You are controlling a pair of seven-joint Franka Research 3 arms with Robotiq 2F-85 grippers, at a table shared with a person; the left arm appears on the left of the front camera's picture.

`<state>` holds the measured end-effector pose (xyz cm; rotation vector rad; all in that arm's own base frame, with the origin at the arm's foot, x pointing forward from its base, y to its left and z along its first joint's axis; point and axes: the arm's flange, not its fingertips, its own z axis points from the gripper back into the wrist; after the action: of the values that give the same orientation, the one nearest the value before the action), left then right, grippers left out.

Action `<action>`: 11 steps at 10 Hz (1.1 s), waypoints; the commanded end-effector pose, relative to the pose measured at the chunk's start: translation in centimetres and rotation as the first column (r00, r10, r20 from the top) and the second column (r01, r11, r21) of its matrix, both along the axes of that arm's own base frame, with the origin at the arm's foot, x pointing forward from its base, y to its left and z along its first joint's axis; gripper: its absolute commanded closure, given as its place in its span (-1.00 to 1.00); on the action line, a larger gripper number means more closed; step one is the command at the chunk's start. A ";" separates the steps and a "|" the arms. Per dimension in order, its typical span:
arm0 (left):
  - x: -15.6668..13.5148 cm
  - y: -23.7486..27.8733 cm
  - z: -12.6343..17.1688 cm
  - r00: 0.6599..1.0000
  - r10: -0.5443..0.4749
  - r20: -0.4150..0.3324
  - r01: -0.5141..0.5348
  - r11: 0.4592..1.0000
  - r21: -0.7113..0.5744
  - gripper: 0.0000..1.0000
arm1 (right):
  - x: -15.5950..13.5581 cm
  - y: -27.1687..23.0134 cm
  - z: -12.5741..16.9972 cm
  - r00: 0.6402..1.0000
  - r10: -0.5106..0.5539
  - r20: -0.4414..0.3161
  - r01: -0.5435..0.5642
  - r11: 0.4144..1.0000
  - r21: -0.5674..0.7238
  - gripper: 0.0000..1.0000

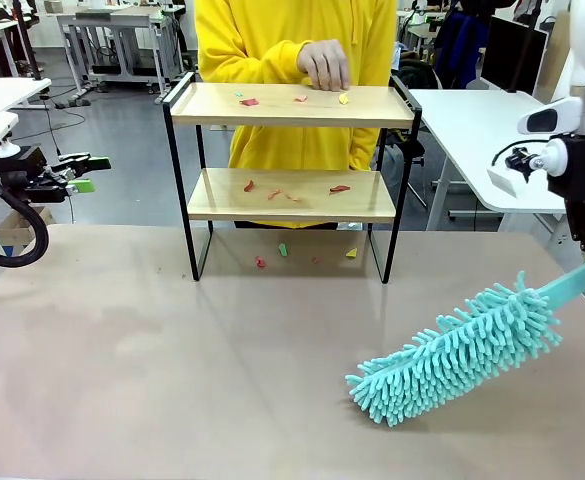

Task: Clean the shelf.
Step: Clean the specific section of the Shelf indicated by the human with the Duster.

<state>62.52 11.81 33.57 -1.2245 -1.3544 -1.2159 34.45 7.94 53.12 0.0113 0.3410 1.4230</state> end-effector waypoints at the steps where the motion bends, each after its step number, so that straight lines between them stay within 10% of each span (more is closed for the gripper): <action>1: -0.1 0.1 0.3 1.000 0.002 0.018 -0.002 1.000 -0.001 -1.00 | -0.5 -0.2 2.2 1.000 -0.019 -0.014 0.020 0.994 0.104 0.74; 6: -0.1 0.1 0.3 1.000 0.002 0.018 -0.002 1.000 -0.001 -1.00 | -4.4 2.8 15.2 0.955 -0.296 -0.008 0.289 0.926 0.245 0.74; 11: -0.1 0.1 0.3 1.000 0.002 0.018 -0.002 1.000 -0.001 -1.00 | -5.5 11.5 25.7 0.731 -0.664 -0.158 0.651 0.610 0.452 0.74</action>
<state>62.53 11.80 33.59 -1.2244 -1.3545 -1.2163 27.65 17.38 77.87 0.4549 0.0088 0.8314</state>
